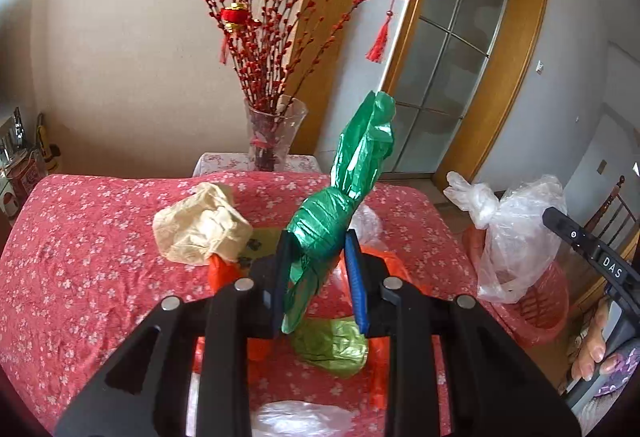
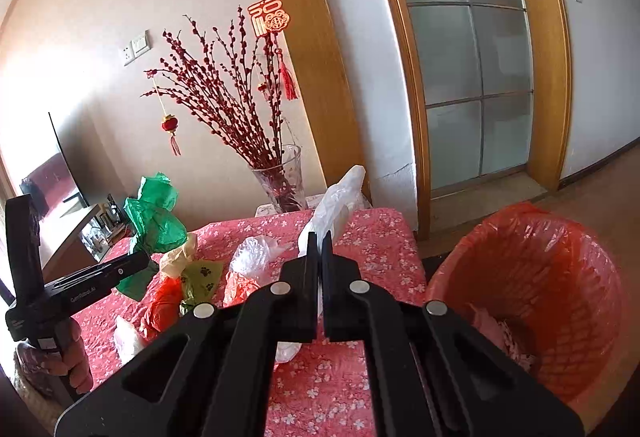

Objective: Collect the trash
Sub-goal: 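Carry the white bag and green bag over the trash basket with both tools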

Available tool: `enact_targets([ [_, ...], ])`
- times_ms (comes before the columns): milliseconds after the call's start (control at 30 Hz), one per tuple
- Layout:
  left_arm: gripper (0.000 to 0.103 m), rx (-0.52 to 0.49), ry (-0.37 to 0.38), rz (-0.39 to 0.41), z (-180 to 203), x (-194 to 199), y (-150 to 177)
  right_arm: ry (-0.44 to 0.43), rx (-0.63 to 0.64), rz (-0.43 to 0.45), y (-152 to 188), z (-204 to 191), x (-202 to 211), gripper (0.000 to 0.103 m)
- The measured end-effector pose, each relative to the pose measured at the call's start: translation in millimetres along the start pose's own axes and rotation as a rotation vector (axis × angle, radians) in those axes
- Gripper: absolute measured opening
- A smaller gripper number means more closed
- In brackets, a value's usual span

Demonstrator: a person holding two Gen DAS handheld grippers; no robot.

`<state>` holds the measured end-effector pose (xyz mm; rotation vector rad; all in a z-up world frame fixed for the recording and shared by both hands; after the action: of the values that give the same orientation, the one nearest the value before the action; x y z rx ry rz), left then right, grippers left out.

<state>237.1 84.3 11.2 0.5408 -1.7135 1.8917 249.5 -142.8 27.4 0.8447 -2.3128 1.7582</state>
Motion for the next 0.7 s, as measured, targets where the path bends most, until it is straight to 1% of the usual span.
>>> enact_targets([
  [333,0.027,-0.068,0.11,-0.02,76.4,-10.0,0.7,0.069,-0.037,0.048,-3.8,39.5,32.3,0.002],
  [700,0.027,-0.132,0.23,-0.061,156.4,-26.0,11.8,0.164,-0.087,0.093,-2.8,86.7,70.3,0.002],
])
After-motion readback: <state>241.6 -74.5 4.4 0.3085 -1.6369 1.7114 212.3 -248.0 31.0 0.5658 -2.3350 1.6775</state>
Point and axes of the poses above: each gripper's, at about its wrist camera, not at the fingertips, and x roughly against the way its jaws point, z to its right, y to its underside, the point moved 2 cm from there along -x, roughly the way its jaws point, and after that the axes turned 10 degrees about -y, right-handed, at the moved point
